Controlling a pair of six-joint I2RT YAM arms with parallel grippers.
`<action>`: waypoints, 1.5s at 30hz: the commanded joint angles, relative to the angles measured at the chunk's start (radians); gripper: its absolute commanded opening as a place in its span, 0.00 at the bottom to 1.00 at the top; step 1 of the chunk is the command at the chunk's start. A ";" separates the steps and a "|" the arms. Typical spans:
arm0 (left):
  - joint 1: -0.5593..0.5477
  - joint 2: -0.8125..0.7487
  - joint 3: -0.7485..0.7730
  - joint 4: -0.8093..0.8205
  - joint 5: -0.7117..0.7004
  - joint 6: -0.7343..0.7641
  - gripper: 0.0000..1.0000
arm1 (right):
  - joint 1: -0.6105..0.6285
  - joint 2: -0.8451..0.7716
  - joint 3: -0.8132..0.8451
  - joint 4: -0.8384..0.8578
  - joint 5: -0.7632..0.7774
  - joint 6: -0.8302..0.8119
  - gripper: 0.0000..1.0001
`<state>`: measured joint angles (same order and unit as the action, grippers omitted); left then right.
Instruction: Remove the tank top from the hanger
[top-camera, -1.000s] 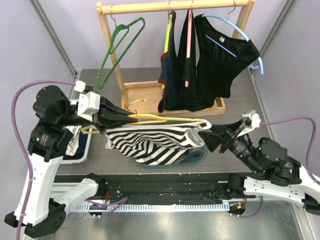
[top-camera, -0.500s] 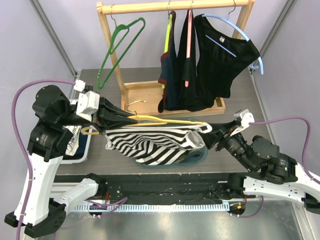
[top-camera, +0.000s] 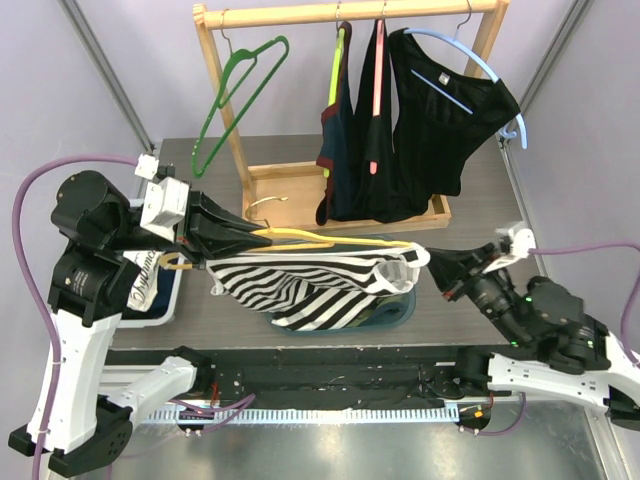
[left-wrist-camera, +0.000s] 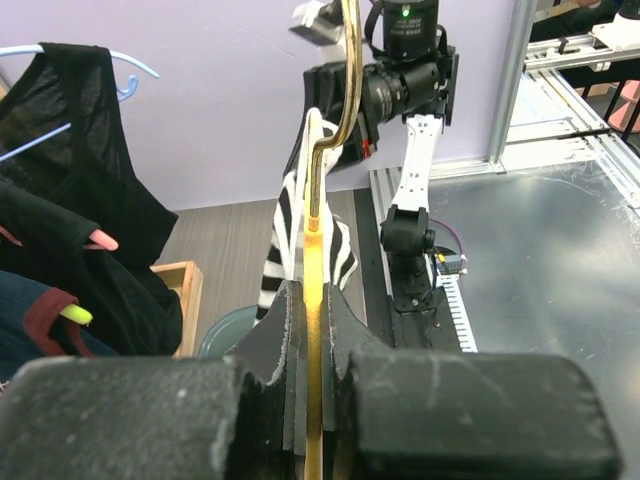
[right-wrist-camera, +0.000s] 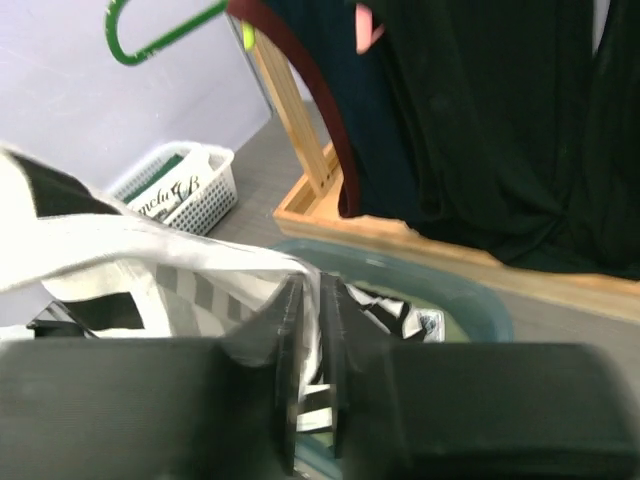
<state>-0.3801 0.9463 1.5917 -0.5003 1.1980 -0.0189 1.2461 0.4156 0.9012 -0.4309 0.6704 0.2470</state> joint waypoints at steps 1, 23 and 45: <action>0.007 -0.009 0.024 0.077 0.021 -0.016 0.00 | -0.001 -0.072 0.047 -0.009 -0.079 0.003 0.32; 0.014 -0.017 0.014 0.091 0.026 -0.027 0.00 | -0.002 0.089 0.116 -0.095 -0.244 -0.107 0.50; 0.014 -0.024 -0.004 0.101 0.028 -0.036 0.00 | -0.001 0.138 0.153 0.037 -0.285 -0.201 0.49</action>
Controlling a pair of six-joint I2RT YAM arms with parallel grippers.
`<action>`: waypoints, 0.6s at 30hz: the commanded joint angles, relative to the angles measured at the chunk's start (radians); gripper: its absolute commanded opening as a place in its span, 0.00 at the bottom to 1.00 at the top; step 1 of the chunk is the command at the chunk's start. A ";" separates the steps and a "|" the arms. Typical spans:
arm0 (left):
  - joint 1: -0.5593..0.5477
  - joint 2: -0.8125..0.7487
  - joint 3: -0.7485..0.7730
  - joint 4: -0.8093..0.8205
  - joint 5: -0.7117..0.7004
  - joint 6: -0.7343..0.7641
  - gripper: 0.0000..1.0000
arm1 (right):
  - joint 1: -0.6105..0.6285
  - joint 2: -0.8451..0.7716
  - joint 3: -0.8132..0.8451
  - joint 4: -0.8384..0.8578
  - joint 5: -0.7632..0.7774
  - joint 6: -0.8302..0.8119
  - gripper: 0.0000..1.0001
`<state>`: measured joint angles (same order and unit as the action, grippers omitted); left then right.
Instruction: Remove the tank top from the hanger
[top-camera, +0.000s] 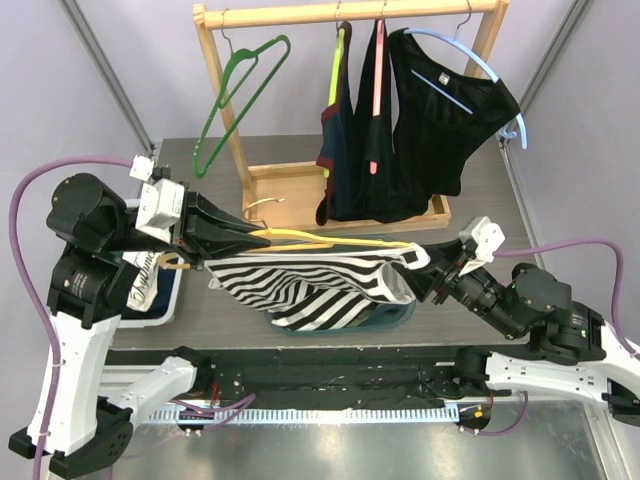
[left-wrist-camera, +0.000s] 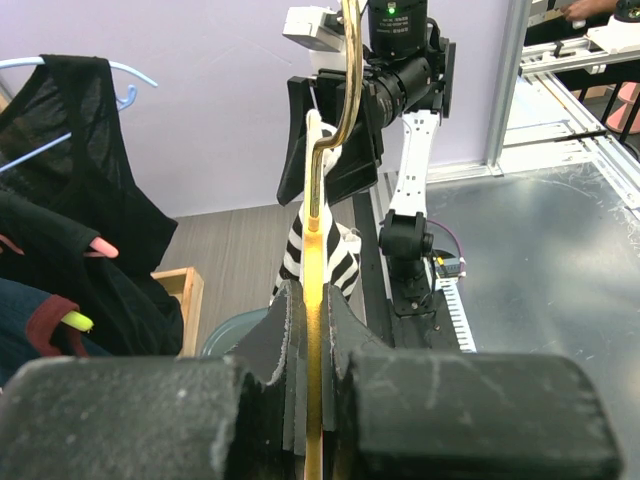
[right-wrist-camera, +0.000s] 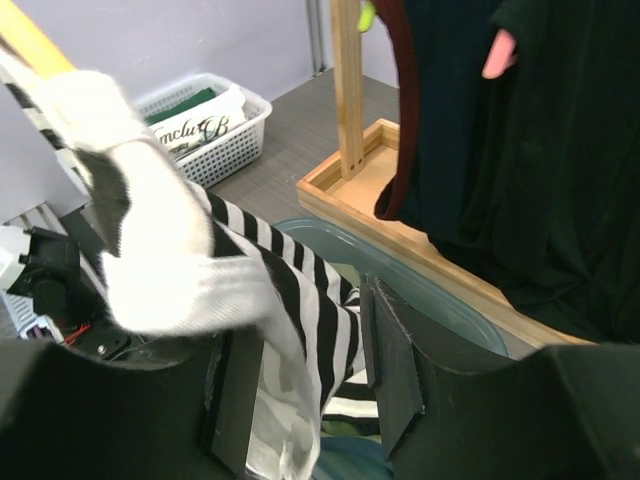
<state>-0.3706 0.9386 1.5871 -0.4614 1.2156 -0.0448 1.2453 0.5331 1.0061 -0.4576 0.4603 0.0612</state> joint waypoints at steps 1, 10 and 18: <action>0.004 -0.018 -0.001 0.063 0.012 -0.010 0.00 | 0.000 0.024 0.049 0.062 -0.077 -0.015 0.49; 0.006 -0.026 -0.012 0.064 0.012 -0.010 0.00 | -0.001 0.004 0.048 0.050 -0.019 0.012 0.05; 0.006 -0.029 -0.018 0.064 0.010 -0.006 0.00 | 0.000 -0.198 0.019 0.028 0.344 0.088 0.01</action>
<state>-0.3706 0.9195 1.5654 -0.4599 1.2160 -0.0448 1.2461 0.4576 1.0157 -0.4507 0.5644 0.0948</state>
